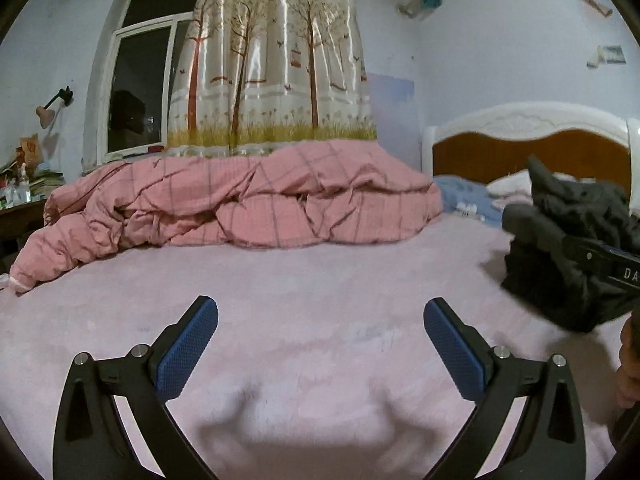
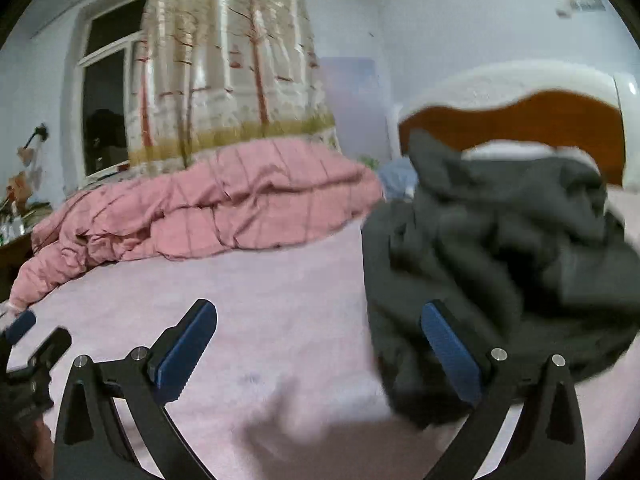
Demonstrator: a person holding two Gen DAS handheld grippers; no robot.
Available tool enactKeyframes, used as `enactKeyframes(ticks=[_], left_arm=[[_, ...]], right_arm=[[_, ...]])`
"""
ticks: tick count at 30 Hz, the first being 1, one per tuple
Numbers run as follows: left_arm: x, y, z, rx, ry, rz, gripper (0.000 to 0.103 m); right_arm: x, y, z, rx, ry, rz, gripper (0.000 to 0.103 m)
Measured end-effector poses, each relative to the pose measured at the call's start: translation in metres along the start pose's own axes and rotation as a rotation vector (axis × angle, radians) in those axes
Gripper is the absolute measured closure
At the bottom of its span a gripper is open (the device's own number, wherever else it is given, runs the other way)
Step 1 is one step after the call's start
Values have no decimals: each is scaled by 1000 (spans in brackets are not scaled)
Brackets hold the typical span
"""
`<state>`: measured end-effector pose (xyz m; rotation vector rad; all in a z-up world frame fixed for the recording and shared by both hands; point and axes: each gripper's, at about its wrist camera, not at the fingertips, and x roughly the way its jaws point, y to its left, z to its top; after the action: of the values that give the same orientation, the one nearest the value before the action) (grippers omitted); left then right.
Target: Fold large clothes
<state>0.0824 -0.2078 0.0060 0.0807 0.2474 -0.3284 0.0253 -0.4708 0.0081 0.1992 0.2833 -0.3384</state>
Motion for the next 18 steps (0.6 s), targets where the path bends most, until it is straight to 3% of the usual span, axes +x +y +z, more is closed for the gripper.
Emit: enactKeyframes(ticks=[4,8,18], left_arm=[[-3,-3,-3,14,-18,4,1],[-7,0,-2,6,-32,5,1],[-6,9,-2,-27,-24,21,0]], right_arm=[[-4,15,-16,-90,-56,-58,0],[-8,29,-20,-158,-75,-62,0],[0,12,-19,-82,-24,-81,0]])
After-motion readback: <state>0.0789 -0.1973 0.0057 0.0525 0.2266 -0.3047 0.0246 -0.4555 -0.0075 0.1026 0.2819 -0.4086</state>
